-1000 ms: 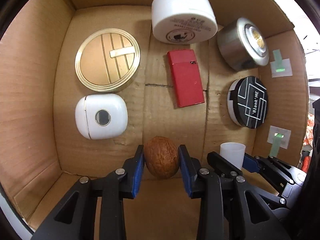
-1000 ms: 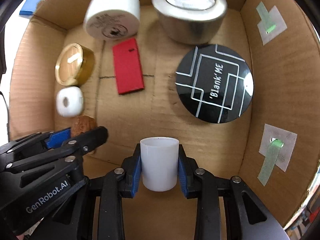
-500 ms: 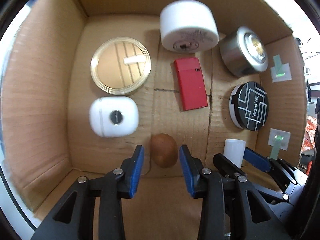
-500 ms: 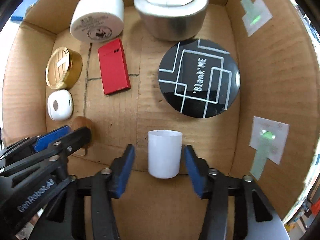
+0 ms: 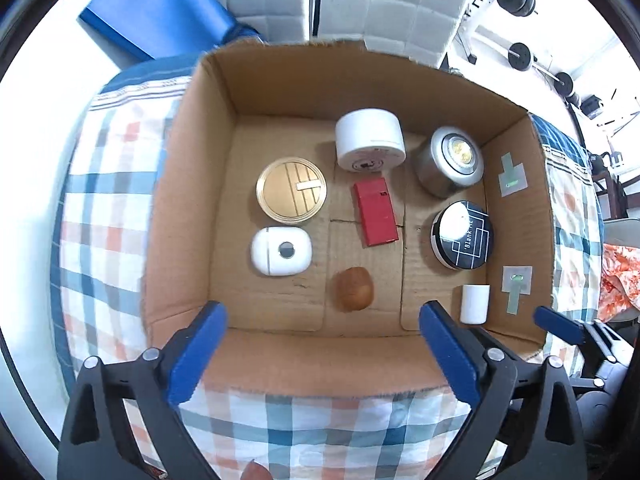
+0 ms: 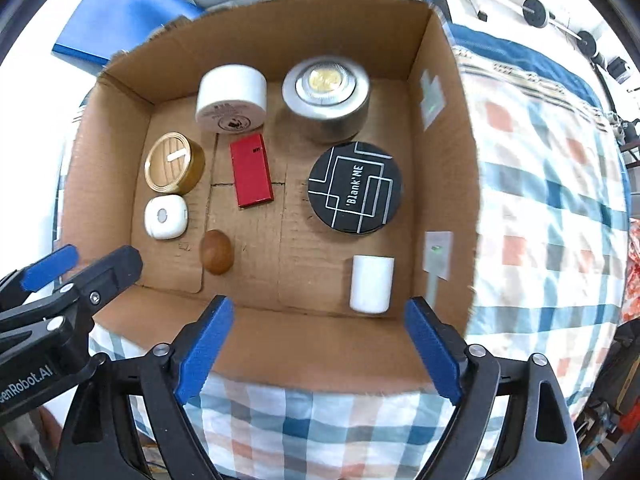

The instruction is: Organize rigid objects

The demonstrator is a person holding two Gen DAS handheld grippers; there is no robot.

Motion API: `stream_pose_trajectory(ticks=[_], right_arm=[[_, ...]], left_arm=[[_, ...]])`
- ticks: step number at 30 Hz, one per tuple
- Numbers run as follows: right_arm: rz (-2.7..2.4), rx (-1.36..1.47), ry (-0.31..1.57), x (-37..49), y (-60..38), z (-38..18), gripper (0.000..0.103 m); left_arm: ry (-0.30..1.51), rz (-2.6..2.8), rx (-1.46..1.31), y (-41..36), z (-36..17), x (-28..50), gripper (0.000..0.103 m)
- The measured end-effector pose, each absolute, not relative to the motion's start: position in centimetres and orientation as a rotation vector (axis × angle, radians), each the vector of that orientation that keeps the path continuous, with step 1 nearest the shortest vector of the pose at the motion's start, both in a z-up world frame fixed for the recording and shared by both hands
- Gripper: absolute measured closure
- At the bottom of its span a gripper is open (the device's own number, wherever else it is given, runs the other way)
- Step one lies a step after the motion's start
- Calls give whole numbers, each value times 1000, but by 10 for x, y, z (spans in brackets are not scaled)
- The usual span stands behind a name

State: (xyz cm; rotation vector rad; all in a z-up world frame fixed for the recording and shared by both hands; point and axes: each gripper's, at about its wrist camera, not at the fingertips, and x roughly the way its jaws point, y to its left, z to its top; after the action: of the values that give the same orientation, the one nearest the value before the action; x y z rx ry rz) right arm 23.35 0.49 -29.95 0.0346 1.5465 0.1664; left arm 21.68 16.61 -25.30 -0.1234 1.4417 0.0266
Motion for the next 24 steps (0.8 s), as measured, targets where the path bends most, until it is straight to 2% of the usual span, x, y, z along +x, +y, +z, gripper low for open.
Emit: stream_pose_trajectory(ticks=[2, 7, 11, 24], right_arm=[[162, 42, 1530, 227, -3, -293, 0], [153, 41, 1488, 214, -13, -263, 0], [158, 44, 1451, 202, -20, -234, 0], [206, 47, 1222, 128, -61, -74, 0]], left_arm=[[1435, 21, -130, 170, -247, 212, 0], [1366, 39, -115, 163, -226, 198, 0], [1290, 50, -79, 157, -187, 181, 0], [1114, 52, -56, 142, -60, 113, 0]])
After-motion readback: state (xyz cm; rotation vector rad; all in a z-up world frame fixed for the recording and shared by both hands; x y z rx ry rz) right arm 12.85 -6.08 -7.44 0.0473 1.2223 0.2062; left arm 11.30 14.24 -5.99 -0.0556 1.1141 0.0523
